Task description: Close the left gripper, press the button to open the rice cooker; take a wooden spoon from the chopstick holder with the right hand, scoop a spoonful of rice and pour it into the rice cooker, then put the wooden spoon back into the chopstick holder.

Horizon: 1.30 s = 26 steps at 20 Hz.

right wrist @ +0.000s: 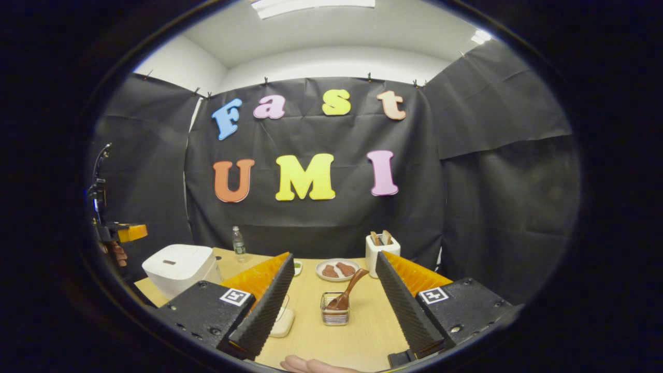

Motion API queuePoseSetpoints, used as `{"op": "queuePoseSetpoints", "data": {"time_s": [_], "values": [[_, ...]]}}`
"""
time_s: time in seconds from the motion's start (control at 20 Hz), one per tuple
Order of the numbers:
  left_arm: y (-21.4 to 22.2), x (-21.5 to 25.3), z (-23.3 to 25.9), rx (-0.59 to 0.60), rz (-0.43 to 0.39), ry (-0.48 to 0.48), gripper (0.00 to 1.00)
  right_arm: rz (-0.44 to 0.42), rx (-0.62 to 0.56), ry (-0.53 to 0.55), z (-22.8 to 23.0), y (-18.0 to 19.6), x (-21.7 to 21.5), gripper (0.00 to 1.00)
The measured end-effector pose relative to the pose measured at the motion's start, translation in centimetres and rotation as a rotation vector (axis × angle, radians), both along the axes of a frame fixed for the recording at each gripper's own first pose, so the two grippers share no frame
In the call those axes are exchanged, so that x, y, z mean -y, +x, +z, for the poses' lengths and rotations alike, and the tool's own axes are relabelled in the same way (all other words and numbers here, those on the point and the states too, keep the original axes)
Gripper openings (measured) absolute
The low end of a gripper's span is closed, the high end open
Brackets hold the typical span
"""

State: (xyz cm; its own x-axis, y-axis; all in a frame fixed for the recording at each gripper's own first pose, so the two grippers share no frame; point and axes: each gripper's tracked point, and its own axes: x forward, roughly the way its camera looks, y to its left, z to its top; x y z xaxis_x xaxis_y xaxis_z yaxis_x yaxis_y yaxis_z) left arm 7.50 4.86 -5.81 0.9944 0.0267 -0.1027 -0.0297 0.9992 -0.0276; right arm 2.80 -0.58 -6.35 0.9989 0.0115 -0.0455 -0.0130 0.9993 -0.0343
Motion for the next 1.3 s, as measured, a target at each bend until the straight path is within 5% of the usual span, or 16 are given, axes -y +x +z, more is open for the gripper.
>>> {"op": "queuePoseSetpoints", "data": {"time_s": [0.15, 0.3, 0.65, 1.3], "values": [[1.6, -0.7, -1.7, -0.055, 0.011, 0.036, 0.41, -0.002, -0.019, 0.002, -1.4, 1.0, 0.0, 0.99], [2.5, 0.3, -4.2, -0.164, -0.045, 0.003, 0.05, -0.001, -0.046, 0.007, -2.8, 1.9, -0.2, 1.00], [4.6, -2.5, -9.2, -0.344, 0.033, 0.006, 0.00, -0.012, -0.086, 0.004, -5.6, 3.5, 0.4, 1.00], [5.6, -2.4, -12.1, -0.410, 0.030, -0.100, 0.00, -0.008, -0.087, 0.022, -6.8, 4.1, 1.7, 1.00]]}}
